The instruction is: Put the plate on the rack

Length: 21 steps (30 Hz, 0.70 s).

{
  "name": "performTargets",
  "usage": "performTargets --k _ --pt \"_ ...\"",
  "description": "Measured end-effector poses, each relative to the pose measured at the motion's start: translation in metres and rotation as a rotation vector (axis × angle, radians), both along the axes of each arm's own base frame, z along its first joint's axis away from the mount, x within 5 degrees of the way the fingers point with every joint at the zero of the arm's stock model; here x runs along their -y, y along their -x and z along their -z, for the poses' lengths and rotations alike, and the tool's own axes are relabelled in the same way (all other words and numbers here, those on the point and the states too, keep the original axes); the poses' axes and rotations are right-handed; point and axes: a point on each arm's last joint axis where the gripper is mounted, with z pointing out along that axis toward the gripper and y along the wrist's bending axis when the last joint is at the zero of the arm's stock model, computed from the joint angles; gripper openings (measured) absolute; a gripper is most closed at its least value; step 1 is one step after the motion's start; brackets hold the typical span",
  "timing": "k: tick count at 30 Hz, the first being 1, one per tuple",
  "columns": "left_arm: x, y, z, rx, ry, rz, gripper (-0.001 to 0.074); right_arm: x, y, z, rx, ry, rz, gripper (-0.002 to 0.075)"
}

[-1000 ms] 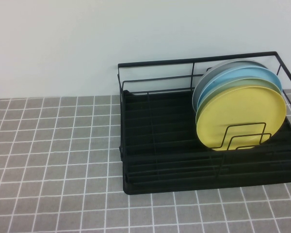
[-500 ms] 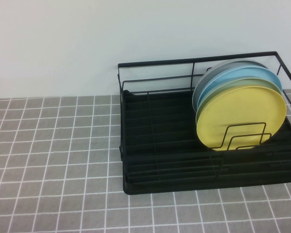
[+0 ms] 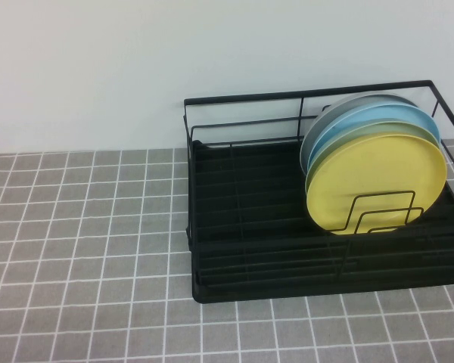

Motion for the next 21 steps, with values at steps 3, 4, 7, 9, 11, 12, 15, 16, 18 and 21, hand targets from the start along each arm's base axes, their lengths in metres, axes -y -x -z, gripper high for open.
performTargets --k 3,4,7,9,11,12,15,16,18,21 --pt "0.0 0.0 0.0 0.0 0.0 0.0 0.0 0.0 0.0 0.0 0.0 0.0 0.0 -0.0001" --pt "0.0 0.0 0.0 0.0 0.0 0.0 0.0 0.0 0.0 0.0 0.0 0.0 0.0 -0.0001" --pt "0.0 0.0 0.0 0.0 0.0 0.0 0.0 0.0 0.0 0.0 0.0 0.0 0.0 -0.0001" --pt "0.0 0.0 0.0 0.0 0.0 0.0 0.0 0.0 0.0 0.0 0.0 0.0 0.0 -0.0001" --pt "0.0 0.0 0.0 0.0 0.0 0.0 0.0 0.0 0.0 0.0 0.0 0.0 0.0 -0.0001" --pt "0.0 0.0 0.0 0.0 0.0 0.0 0.0 0.0 0.0 0.0 0.0 0.0 0.0 -0.0001" --pt "0.0 0.0 0.0 0.0 0.0 0.0 0.0 0.0 0.0 0.0 0.0 0.002 0.0 0.0004" --pt "0.0 0.0 0.0 0.0 0.0 0.0 0.0 0.0 0.0 0.0 0.0 0.002 0.0 0.0001" --pt "0.0 0.0 0.0 0.0 0.0 0.0 0.0 0.0 0.0 0.0 0.0 0.002 0.0 0.0" --pt "0.0 0.0 0.0 0.0 0.0 0.0 0.0 0.0 0.0 0.0 0.0 0.002 0.0 -0.0001"
